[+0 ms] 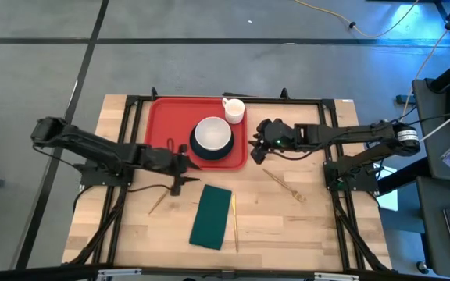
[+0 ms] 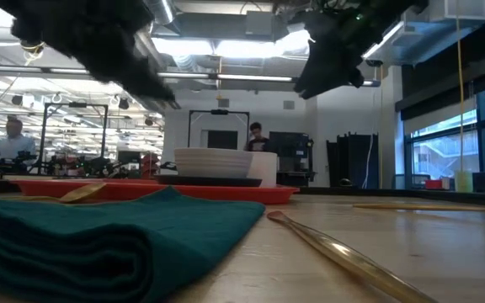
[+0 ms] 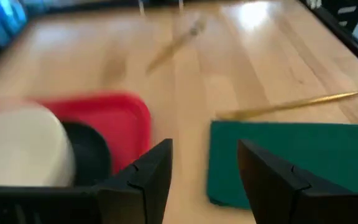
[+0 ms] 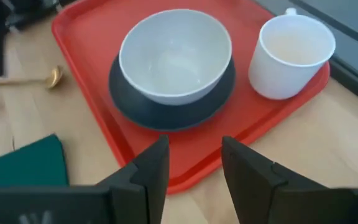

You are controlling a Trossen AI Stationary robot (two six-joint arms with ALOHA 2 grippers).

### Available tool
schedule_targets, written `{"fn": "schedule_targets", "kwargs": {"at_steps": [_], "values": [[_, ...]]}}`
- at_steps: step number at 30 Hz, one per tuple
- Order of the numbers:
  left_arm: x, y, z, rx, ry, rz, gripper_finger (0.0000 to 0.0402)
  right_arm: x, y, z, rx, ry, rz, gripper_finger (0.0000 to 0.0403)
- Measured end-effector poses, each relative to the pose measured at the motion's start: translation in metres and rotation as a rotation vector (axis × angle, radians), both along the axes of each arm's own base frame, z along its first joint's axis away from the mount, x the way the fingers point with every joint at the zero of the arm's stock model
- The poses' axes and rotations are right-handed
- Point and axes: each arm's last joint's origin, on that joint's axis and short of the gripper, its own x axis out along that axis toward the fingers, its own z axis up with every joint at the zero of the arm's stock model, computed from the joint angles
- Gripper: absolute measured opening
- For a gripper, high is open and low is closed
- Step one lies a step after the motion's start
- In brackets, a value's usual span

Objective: Set up tray
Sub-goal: Put the green napkin on the left of the red tray

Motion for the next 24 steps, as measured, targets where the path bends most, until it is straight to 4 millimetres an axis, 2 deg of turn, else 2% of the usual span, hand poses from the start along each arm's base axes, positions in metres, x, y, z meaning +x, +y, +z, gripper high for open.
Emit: {"fn": "schedule_targets", "kwargs": {"at_steps": [6, 11, 15, 20, 24], "values": [[0.018, -0.002, -0.04, -0.14, 0.175, 0.069, 0.0173, 0.001, 0.01, 0.0, -0.015, 0.012, 0.05, 0.0147], [0.032, -0.001, -0.066, -0.222, 0.209, 0.156, 0.0173, 0.001, 0.015, 0.0, -0.024, 0.016, 0.075, 0.0147], [0.039, -0.001, -0.078, -0.337, 0.217, 0.16, 0.0173, 0.001, 0.018, -0.001, -0.039, 0.025, 0.099, 0.0147], [0.042, 0.003, -0.092, -0.333, 0.25, 0.233, 0.0173, 0.0, 0.018, -0.001, -0.04, 0.034, 0.101, 0.0147], [0.046, 0.002, -0.097, -0.363, 0.235, 0.209, 0.0173, -0.001, 0.018, -0.002, -0.042, 0.047, 0.103, 0.0147]]}}
